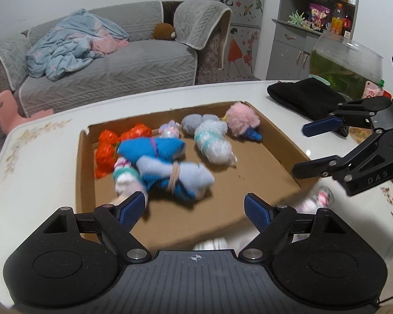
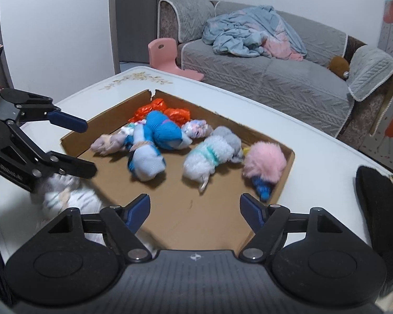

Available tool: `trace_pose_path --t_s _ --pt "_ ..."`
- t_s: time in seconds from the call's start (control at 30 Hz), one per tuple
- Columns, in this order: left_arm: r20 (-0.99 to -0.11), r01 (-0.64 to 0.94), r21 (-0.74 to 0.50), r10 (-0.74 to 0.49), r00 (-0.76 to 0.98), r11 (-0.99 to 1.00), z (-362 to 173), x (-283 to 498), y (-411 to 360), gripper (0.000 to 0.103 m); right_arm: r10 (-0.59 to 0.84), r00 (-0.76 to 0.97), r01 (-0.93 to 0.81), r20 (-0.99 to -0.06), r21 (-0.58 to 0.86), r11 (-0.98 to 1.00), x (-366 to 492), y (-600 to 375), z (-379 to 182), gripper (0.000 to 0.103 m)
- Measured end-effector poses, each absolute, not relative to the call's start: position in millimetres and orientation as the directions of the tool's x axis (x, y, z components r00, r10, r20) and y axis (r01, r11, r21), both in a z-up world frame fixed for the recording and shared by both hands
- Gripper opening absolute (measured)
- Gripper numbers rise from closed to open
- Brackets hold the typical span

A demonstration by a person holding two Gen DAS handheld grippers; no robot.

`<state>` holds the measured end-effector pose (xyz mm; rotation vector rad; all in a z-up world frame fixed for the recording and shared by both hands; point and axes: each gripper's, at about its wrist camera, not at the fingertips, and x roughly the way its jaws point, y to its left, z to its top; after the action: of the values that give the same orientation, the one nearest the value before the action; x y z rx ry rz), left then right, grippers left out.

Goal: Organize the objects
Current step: 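Move both tools back over the remaining pile, then grasp the clear bubble-wrap bundle with the left tool while the right grasps the green-white sock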

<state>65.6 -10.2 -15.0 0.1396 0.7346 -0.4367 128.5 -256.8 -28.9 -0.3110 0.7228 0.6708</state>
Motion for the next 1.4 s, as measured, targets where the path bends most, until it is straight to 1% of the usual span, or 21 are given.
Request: trace_pose_path --t_s 0.13,0.3,0.37,0.47,0.63,0.87,0.97,1.0,1.07,1.1,1.13,1.17,1.2,1.23,1.33,1.4 --pt "-0.642 0.424 -0.043 -0.35 0.682 0.905 -21 29 1 0.087 0.467 0.565 -0.647 -0.68 -0.014 0.763 107 -276 -40 0.074" --pt "-0.6 0.464 0.021 -0.36 0.714 0.886 -33 -12 -13 0.087 0.472 0.579 -0.623 -0.665 0.013 0.782 88 -301 -65 0.074" --pt "-0.595 0.489 0.023 -0.381 0.707 0.872 -38 -20 -26 0.089 0.468 0.581 -0.615 -0.666 0.017 0.788 84 -304 -76 0.074" --pt "-0.605 0.529 0.019 -0.412 0.682 0.848 -46 -23 -53 0.089 0.491 0.577 -0.607 -0.653 0.06 0.793 82 -310 -85 0.076" --pt "-0.61 0.578 0.035 -0.44 0.659 0.816 -59 -20 -89 0.091 0.492 0.587 -0.593 -0.643 0.073 0.802 84 -311 -89 0.077" --pt "-0.644 0.543 0.08 -0.373 0.668 0.836 -82 11 -102 0.093 0.494 0.59 -0.581 -0.639 0.088 0.809 89 -311 -101 0.083" --pt "-0.678 0.557 0.07 -0.371 0.635 0.828 -90 22 -100 0.094 0.495 0.592 -0.581 -0.636 0.089 0.809 88 -309 -104 0.083" --pt "-0.683 0.558 0.067 -0.37 0.629 0.827 -92 23 -98 0.094 0.495 0.584 -0.583 -0.643 0.092 0.807 89 -309 -106 0.08" --pt "-0.693 0.564 0.053 -0.377 0.615 0.824 -94 22 -92 0.092 0.488 0.584 -0.589 -0.649 0.075 0.804 85 -307 -107 0.078" --pt "-0.698 0.569 0.04 -0.384 0.604 0.822 -94 21 -89 0.089 0.487 0.585 -0.594 -0.649 0.067 0.802 82 -307 -107 0.074" --pt "-0.704 0.577 0.025 -0.395 0.59 0.817 -95 20 -86 0.083 0.493 0.581 -0.599 -0.647 0.069 0.798 80 -308 -106 0.07" --pt "-0.706 0.582 0.013 -0.405 0.581 0.813 -96 18 -82 0.083 0.503 0.577 -0.606 -0.643 0.075 0.792 76 -309 -106 0.067" --pt "-0.701 0.586 0.003 -0.416 0.579 0.81 -96 16 -79 0.079 0.51 0.574 -0.612 -0.641 0.078 0.787 74 -309 -106 0.063" --pt "-0.697 0.587 0.002 -0.42 0.581 0.809 -96 13 -76 0.076 0.511 0.572 -0.617 -0.641 0.074 0.784 72 -308 -105 0.062" --pt "-0.692 0.592 -0.008 -0.432 0.579 0.806 -96 8 -71 0.07 0.52 0.565 -0.633 -0.64 0.067 0.771 62 -308 -103 0.062" --pt "-0.69 0.59 -0.018 -0.437 0.577 0.807 -95 6 -69 0.068 0.529 0.56 -0.641 -0.638 0.071 0.764 56 -308 -103 0.062"
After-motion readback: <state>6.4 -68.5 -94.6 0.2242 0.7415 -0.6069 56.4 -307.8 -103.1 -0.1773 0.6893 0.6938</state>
